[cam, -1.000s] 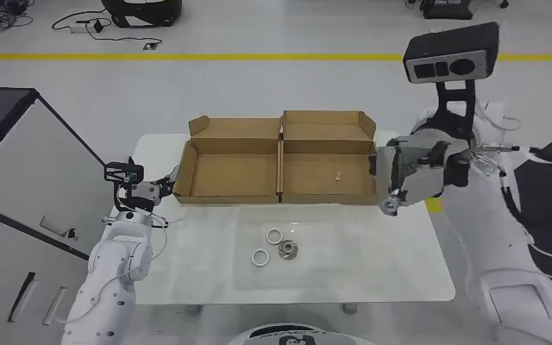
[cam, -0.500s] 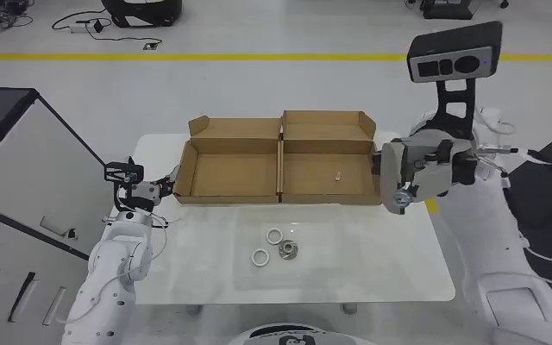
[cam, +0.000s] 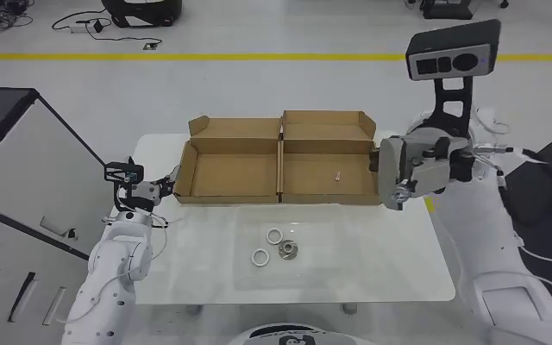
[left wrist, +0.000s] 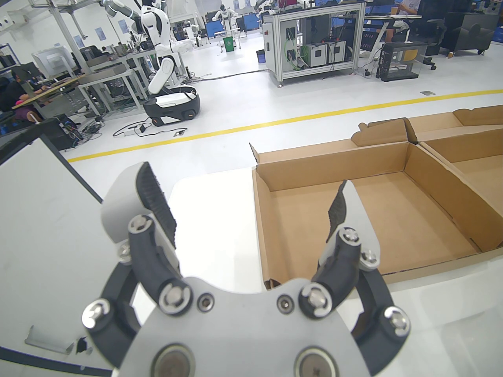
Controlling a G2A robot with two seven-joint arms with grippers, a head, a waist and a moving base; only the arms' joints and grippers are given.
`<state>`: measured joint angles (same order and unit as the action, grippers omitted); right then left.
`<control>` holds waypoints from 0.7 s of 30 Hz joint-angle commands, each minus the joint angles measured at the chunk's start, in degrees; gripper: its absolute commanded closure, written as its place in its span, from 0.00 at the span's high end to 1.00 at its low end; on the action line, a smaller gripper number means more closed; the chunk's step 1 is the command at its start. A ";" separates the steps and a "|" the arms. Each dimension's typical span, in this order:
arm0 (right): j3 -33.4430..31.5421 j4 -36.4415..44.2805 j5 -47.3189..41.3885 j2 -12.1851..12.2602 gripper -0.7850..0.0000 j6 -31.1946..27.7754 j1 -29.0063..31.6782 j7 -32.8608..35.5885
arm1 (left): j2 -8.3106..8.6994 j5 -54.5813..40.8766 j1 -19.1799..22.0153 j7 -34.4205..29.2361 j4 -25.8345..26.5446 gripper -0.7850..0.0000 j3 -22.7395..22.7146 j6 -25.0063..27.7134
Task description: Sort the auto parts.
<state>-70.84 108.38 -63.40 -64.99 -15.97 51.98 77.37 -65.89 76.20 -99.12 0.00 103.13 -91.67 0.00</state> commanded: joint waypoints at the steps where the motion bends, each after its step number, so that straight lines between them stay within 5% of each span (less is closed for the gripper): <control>1: -0.18 0.01 1.76 0.06 0.00 1.01 -0.03 0.01 | 0.00 0.00 0.00 0.00 0.00 1.00 0.00 0.00; 21: -0.82 0.78 -5.07 -0.99 0.00 -1.76 1.18 -0.87 | 0.00 0.00 0.00 0.00 0.00 1.00 0.00 0.00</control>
<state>-71.66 109.17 -68.50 -65.99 -17.75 53.16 76.51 -65.89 76.20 -99.12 0.00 103.13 -91.67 0.00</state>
